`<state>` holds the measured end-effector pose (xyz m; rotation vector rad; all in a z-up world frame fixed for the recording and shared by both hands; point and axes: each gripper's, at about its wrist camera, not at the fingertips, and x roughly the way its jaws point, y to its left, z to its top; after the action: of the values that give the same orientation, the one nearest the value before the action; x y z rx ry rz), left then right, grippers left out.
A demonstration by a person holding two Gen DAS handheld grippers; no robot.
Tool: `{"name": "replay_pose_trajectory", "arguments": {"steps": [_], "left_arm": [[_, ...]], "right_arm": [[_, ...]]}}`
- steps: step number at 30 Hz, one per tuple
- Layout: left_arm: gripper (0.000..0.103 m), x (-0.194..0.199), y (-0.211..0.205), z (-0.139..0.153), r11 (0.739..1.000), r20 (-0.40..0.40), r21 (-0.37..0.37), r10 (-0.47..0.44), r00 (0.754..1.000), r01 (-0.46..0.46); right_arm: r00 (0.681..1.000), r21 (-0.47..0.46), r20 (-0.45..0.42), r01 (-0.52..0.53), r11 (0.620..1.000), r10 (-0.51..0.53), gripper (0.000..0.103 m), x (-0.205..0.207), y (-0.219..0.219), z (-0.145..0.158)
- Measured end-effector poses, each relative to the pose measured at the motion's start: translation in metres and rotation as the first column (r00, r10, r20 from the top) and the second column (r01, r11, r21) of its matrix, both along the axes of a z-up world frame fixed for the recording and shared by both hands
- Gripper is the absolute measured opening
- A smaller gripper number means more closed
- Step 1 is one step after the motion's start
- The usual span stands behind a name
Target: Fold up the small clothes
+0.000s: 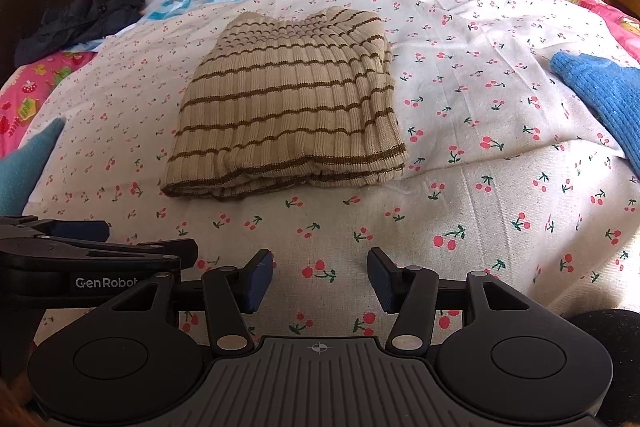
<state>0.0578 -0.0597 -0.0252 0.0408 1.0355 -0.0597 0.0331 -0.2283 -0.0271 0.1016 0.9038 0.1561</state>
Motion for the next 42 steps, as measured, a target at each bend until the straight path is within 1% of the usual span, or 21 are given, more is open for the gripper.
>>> {"name": "replay_pose_trajectory", "arguments": {"steps": [3, 8, 19, 22, 24, 28, 33, 37, 42], "left_arm": [[0.095, 0.004, -0.003, 0.001, 1.000, -0.009, -0.003, -0.001, 1.000, 0.001], [0.095, 0.007, -0.009, 0.004, 1.000, -0.002, 0.019, -0.002, 1.000, 0.002], [0.095, 0.015, -0.009, 0.001, 1.000, -0.014, 0.019, 0.001, 1.000, 0.000], [0.095, 0.023, -0.008, 0.007, 1.000, -0.006, 0.011, 0.001, 1.000, -0.001], [0.095, 0.027, -0.006, 0.012, 1.000, 0.001, -0.003, 0.003, 1.000, -0.003], [0.095, 0.034, -0.005, 0.023, 1.000, 0.020, -0.009, 0.003, 1.000, -0.002], [0.095, 0.041, -0.004, 0.032, 1.000, 0.031, -0.013, -0.004, 1.000, 0.005], [0.095, 0.040, -0.001, 0.036, 0.999, 0.047, -0.030, 0.013, 0.999, -0.012], [0.095, 0.035, 0.002, 0.023, 0.999, 0.023, -0.035, 0.028, 0.999, -0.028]], "right_arm": [[1.000, 0.017, 0.009, 0.005, 1.000, -0.005, 0.052, -0.002, -0.003, 0.002], [1.000, 0.052, 0.000, 0.018, 0.998, -0.018, 0.052, 0.002, -0.009, 0.001], [1.000, 0.043, 0.003, 0.029, 0.999, -0.029, 0.052, 0.005, -0.007, -0.001], [0.999, 0.074, -0.006, 0.040, 0.996, -0.040, 0.052, 0.014, -0.010, 0.002], [0.999, 0.090, 0.004, 0.049, 0.995, -0.050, 0.052, 0.018, -0.012, 0.007], [0.998, 0.087, 0.029, 0.050, 0.995, -0.053, 0.052, 0.023, -0.011, 0.017], [0.998, 0.119, 0.014, 0.055, 0.991, -0.057, 0.052, 0.032, -0.012, 0.026], [0.998, 0.119, 0.029, 0.051, 0.992, -0.055, 0.052, 0.031, -0.010, 0.031], [0.999, 0.080, 0.009, 0.044, 0.996, -0.045, 0.052, 0.027, -0.003, 0.023]]}}
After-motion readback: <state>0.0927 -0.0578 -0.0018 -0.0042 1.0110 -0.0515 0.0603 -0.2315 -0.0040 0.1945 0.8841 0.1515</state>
